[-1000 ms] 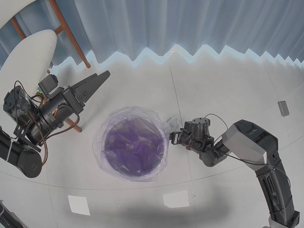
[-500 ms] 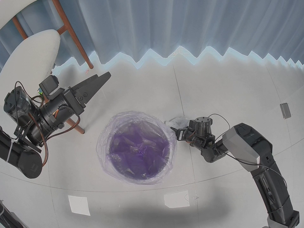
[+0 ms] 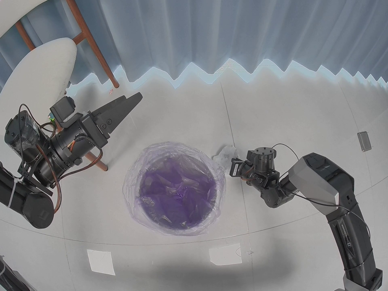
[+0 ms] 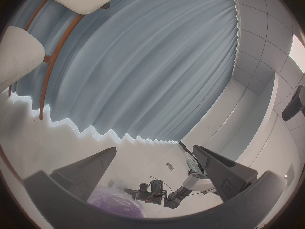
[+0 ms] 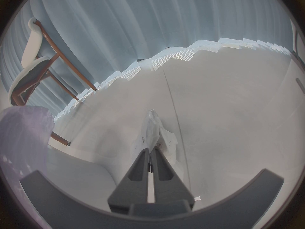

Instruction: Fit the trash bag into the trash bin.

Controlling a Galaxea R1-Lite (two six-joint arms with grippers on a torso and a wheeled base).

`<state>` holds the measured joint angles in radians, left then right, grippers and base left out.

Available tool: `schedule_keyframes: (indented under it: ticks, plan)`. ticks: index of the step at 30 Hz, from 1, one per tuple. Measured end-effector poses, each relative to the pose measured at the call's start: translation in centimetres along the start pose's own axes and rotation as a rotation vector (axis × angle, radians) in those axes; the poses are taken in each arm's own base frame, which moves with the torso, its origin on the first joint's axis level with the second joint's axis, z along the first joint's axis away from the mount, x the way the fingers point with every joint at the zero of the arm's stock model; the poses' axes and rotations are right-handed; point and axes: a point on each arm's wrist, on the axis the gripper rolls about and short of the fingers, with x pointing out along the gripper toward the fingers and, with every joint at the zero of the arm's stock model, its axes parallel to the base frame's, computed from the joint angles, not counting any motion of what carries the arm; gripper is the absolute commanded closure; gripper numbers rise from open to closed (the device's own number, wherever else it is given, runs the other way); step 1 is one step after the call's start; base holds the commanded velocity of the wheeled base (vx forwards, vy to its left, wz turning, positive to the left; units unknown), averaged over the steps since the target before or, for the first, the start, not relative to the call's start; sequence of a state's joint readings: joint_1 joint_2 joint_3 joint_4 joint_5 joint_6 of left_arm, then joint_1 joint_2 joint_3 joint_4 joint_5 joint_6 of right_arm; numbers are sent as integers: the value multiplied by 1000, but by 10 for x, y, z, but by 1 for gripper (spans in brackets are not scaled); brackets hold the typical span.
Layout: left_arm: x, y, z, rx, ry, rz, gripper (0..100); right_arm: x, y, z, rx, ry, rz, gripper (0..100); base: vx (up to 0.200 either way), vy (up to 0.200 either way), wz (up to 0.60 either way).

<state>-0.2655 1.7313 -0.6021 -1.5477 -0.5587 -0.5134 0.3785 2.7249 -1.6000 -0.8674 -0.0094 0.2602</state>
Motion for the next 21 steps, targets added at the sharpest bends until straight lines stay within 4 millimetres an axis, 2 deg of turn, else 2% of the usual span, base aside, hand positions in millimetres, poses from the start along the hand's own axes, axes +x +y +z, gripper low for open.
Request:
schedule_keyframes:
  ticks: [5, 10, 21]
  plan:
    - [0, -1, 1, 1, -2, 0, 0, -24, 2, 8, 4, -7, 0, 100, 0, 0, 0]
    - [-1, -1, 2, 3, -5, -2, 0, -56, 5, 23, 6, -43, 10, 100, 0, 0, 0]
    - [-1, -5, 5, 9, -12, -11, 0, -137, 26, 77, 15, -170, 66, 100, 0, 0, 0]
